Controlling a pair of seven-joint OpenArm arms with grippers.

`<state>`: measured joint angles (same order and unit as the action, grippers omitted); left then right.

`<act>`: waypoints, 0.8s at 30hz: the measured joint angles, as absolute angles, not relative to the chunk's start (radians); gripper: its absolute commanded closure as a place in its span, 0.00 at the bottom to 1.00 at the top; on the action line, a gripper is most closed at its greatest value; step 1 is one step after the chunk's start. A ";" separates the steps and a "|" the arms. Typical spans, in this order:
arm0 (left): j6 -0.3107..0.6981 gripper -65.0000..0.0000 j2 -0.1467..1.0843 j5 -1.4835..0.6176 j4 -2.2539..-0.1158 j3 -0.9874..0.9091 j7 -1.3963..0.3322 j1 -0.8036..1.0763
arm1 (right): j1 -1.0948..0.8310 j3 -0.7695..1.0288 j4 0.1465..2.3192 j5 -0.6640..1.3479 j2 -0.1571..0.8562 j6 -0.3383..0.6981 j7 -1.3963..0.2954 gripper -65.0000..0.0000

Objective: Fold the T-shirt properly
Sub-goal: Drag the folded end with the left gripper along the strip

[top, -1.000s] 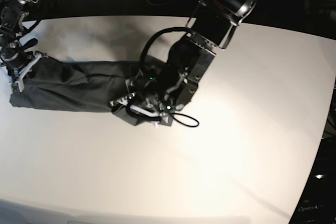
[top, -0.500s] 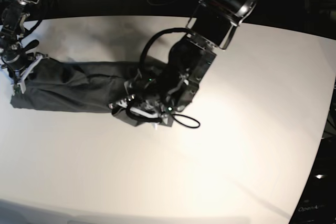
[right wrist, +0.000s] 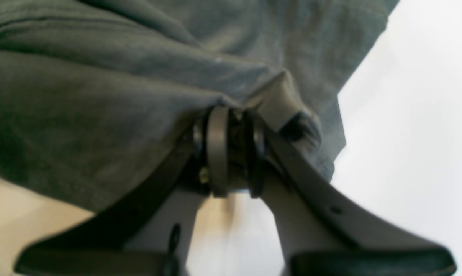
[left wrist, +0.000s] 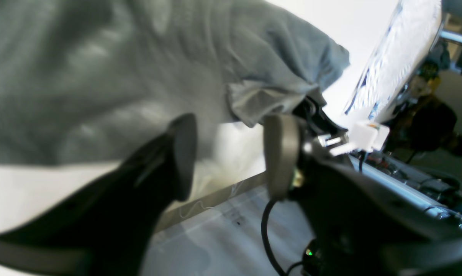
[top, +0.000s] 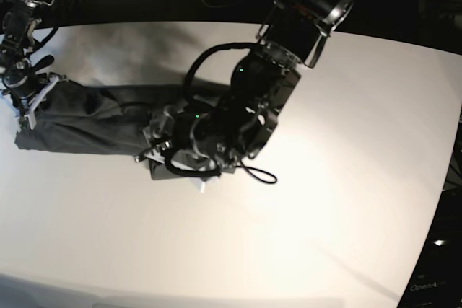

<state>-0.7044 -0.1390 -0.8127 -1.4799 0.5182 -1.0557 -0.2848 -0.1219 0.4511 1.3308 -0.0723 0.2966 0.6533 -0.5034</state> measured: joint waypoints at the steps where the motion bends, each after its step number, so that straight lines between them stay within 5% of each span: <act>1: -0.704 0.44 -0.139 -0.820 -1.487 0.540 -1.055 -0.285 | -0.122 0.451 1.331 -0.072 0.297 0.653 -0.503 0.88; 10: -0.704 0.41 -0.124 -0.885 -1.489 0.553 -1.066 -0.282 | -0.120 0.451 1.331 -0.072 0.296 0.653 -0.503 0.88; 16: -0.704 0.42 0.002 -0.978 -1.539 0.499 -1.063 -0.280 | -0.119 0.451 1.331 -0.073 0.296 0.653 -0.503 0.88; 18: -0.704 0.50 0.035 -1.012 -1.553 0.471 -1.066 -0.281 | -0.119 0.450 1.331 -0.075 0.296 0.653 -0.504 0.88; 23: -0.704 0.97 0.114 -1.055 -1.558 0.420 -1.066 -0.282 | -0.119 0.450 1.331 -0.076 0.296 0.653 -0.503 0.88; 24: -0.704 0.99 0.123 -1.056 -1.558 0.405 -1.067 -0.283 | -0.119 0.450 1.331 -0.076 0.296 0.653 -0.503 0.88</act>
<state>-0.7036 0.1226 -1.0561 -1.5578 0.4053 -1.0672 -0.2829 -0.1188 0.4500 1.3308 -0.0757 0.2958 0.6533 -0.5030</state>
